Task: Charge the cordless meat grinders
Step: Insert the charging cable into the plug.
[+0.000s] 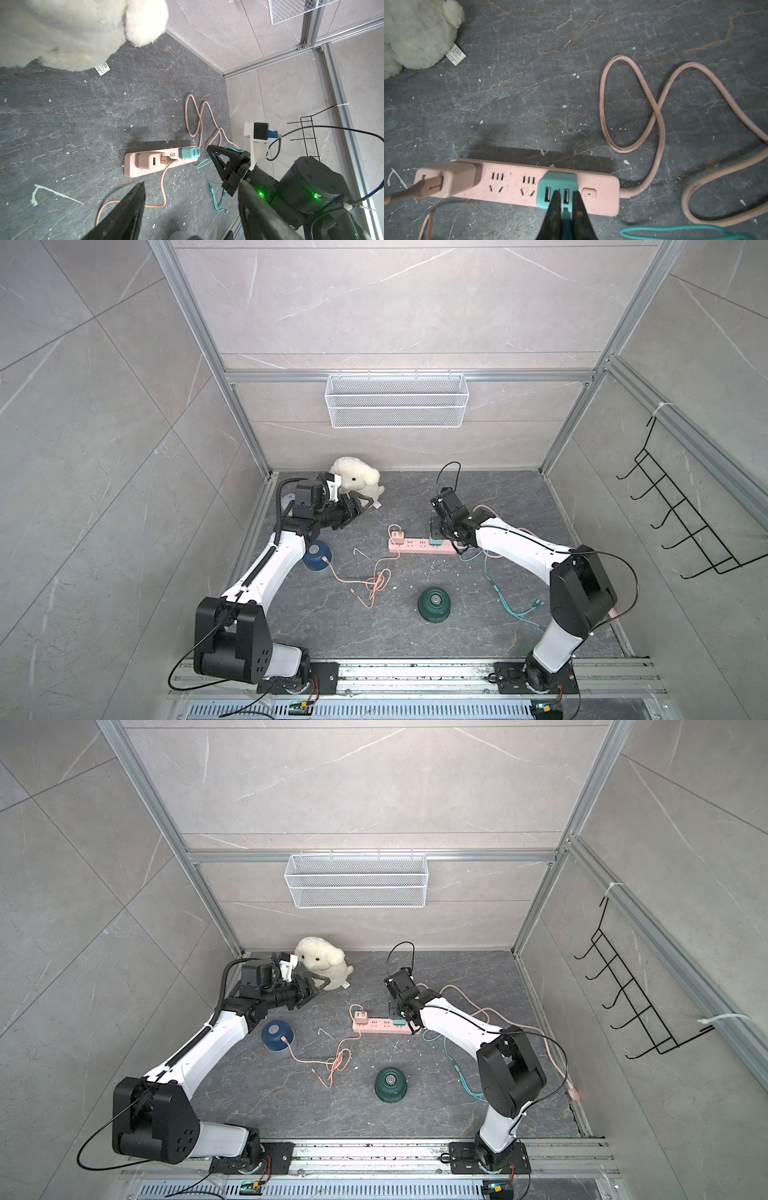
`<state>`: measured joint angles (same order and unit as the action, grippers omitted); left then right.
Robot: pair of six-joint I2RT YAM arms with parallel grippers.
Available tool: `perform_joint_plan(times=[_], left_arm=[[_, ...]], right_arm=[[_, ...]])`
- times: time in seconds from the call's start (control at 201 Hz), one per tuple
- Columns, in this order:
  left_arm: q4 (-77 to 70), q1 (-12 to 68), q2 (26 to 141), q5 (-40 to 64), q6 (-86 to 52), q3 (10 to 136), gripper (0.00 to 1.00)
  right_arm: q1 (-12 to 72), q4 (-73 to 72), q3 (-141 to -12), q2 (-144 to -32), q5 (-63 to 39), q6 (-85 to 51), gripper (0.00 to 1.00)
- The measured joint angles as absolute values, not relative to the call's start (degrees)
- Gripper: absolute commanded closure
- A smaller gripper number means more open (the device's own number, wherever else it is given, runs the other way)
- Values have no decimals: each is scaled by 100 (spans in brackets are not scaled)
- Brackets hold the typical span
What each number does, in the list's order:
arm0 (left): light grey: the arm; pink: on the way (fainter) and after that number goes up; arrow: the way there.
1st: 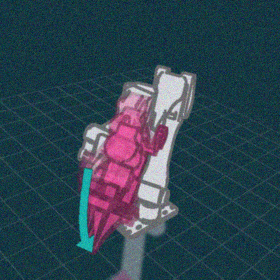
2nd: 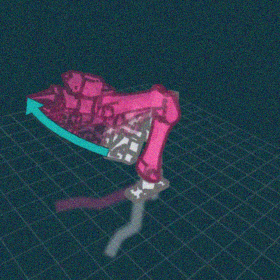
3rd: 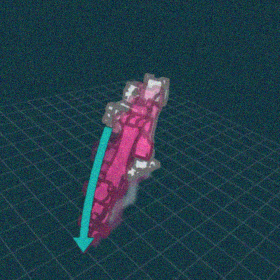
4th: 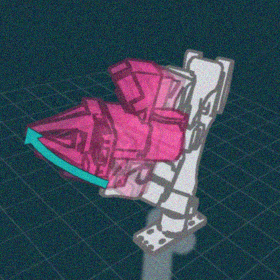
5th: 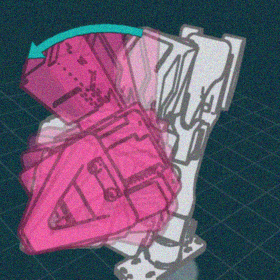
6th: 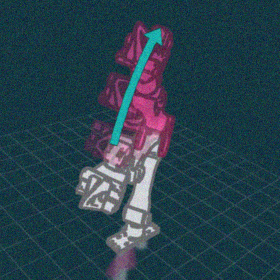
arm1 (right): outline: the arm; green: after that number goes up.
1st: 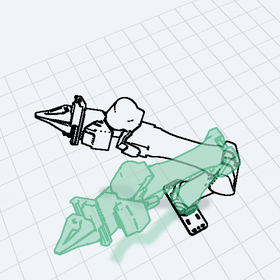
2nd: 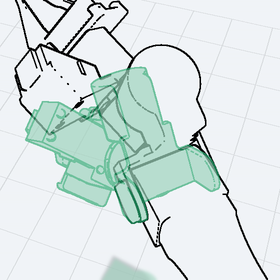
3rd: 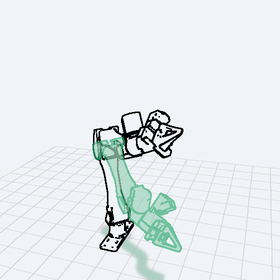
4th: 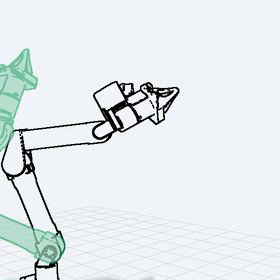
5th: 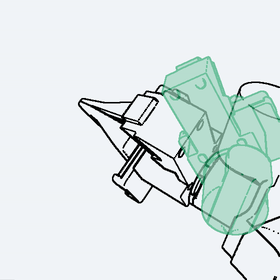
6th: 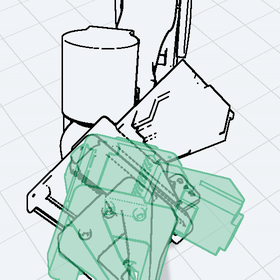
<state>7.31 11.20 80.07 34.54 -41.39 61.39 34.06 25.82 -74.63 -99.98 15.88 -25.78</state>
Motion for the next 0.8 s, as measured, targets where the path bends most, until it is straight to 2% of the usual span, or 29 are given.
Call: perform_joint_plan(times=[0.797], left_arm=[[729,1092,8007,3454,-4139,6139,28]], right_arm=[[3415,2279,-7422,-10265,1723,-2615,100]])
